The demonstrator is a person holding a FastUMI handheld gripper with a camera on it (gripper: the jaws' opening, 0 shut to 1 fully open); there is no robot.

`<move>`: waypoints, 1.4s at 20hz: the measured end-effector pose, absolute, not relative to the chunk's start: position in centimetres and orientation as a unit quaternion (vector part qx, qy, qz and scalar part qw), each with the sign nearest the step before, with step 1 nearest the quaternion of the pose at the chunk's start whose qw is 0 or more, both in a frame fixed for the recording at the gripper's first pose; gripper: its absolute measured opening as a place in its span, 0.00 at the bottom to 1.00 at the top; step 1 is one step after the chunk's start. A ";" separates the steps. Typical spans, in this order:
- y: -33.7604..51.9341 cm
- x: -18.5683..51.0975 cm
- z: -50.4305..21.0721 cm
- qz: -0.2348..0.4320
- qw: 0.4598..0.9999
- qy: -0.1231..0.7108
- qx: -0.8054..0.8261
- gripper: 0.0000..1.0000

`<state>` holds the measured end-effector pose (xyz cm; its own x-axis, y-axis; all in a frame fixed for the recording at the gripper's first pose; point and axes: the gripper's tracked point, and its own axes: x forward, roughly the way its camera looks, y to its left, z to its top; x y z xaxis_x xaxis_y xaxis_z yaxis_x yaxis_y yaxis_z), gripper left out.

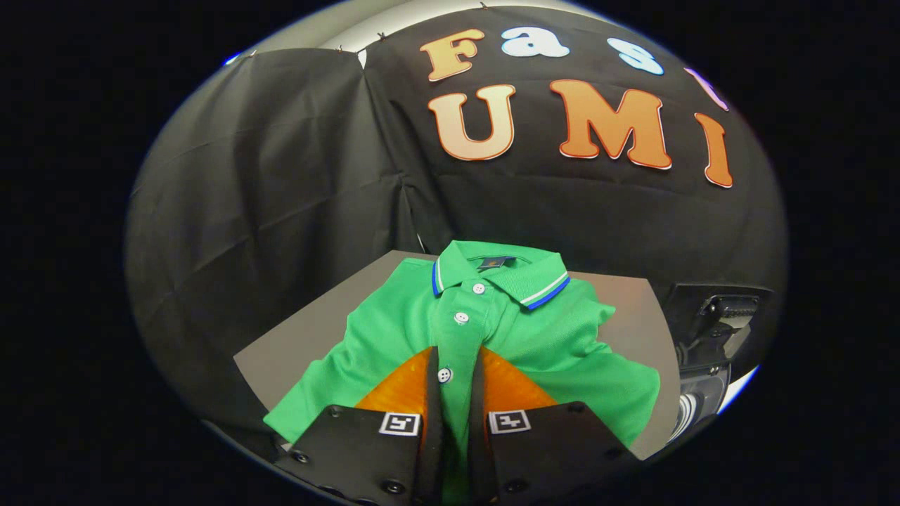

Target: Put the clothes into the washing machine and then close the washing machine lid.

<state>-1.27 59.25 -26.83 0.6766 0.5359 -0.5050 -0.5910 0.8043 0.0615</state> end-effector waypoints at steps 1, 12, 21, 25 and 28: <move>58.7 -1.2 -26.6 0.305 0.919 0.241 -0.060 0.16; 53.9 -1.7 -16.9 0.335 0.934 0.120 0.034 0.12; 43.5 -0.5 -10.1 0.301 0.951 0.057 0.040 0.12; 37.9 1.1 -9.2 0.270 0.961 0.049 0.037 0.12; 33.7 2.2 -9.0 0.248 0.967 0.048 0.037 0.12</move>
